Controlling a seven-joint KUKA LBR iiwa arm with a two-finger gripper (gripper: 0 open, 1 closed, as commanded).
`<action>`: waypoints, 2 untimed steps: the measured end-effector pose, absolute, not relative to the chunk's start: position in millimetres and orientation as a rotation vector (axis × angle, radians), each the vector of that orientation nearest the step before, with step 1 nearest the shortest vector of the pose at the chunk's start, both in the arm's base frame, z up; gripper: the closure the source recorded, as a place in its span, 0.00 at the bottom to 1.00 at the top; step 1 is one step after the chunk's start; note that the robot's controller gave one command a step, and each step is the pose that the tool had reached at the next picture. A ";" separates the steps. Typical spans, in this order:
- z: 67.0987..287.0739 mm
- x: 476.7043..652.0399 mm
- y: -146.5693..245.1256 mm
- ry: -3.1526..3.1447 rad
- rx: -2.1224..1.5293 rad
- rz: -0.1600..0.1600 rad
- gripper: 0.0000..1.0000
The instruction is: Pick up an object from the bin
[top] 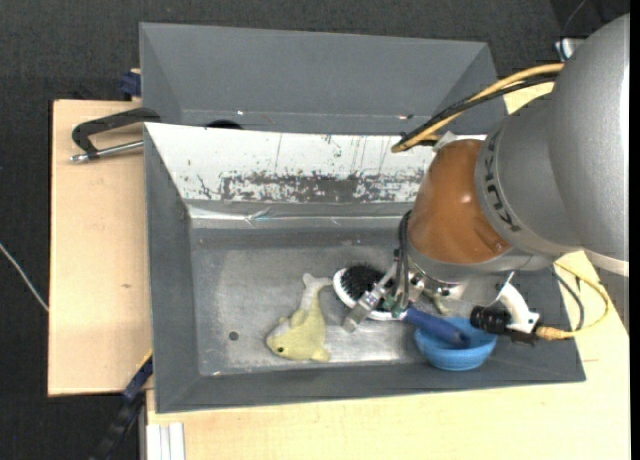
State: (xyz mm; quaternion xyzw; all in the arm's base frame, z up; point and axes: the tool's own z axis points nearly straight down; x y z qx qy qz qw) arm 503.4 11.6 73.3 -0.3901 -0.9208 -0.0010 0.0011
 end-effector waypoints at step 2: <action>75.9 504.7 13.0 -2.895 -1.221 -0.005 1.00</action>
Offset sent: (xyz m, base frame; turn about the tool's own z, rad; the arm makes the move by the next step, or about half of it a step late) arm 0.0000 0.0000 0.0000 0.0000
